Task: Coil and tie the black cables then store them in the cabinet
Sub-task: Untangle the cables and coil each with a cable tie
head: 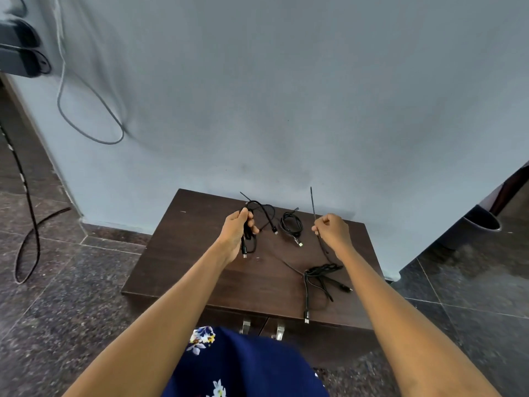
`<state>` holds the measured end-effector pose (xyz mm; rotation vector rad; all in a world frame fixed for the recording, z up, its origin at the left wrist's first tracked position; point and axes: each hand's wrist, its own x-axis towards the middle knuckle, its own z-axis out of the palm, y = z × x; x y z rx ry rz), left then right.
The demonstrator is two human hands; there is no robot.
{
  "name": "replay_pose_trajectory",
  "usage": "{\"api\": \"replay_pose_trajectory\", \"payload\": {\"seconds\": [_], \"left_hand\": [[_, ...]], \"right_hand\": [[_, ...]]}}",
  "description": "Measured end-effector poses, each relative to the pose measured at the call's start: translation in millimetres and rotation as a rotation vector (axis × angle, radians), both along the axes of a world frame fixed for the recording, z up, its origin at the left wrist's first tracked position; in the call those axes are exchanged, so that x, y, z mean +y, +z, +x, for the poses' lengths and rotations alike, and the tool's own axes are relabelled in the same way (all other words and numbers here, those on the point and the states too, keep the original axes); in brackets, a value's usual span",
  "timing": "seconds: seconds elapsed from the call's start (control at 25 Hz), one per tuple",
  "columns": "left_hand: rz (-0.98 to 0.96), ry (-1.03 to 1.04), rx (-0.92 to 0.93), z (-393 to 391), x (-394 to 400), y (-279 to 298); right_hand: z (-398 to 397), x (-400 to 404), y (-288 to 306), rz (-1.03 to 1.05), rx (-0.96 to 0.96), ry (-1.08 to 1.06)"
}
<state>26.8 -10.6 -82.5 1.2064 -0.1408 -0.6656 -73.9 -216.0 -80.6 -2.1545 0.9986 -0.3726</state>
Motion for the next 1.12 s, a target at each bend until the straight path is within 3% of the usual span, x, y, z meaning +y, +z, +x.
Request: {"api": "replay_pose_trajectory", "payload": {"seconds": [0.16, 0.32, 0.48, 0.68, 0.8, 0.92, 1.0, 1.12], "left_hand": [[-0.056, 0.101, 0.091, 10.7, 28.6, 12.6], [-0.11, 0.183, 0.176, 23.5, 61.9, 21.6], [-0.141, 0.265, 0.209, 34.2, 89.8, 33.9], [-0.083, 0.277, 0.141, 30.6, 110.0, 47.7], [0.035, 0.293, 0.063, 21.8, 112.4, 53.4], [0.117, 0.312, -0.011, 14.3, 112.5, 59.7], [0.102, 0.331, -0.031, 10.6, 113.4, 61.7], [0.023, 0.291, -0.049, 7.1, 119.8, 62.7]], "right_hand": [[23.9, 59.3, 23.7, 0.207, -0.16, 0.231], [41.7, 122.7, 40.1, 0.33, -0.134, 0.462], [46.1, 157.7, 43.8, -0.113, 0.068, 0.598], [53.9, 201.9, 53.8, -0.246, 0.105, 0.479], [63.8, 227.5, 61.0, -0.073, 0.093, 0.43], [68.8, 247.0, 65.4, 0.329, -0.031, 0.312], [68.1, 252.0, 67.0, 0.509, -0.109, 0.266], [62.7, 253.7, 68.6, 0.602, -0.193, 0.257]]}}
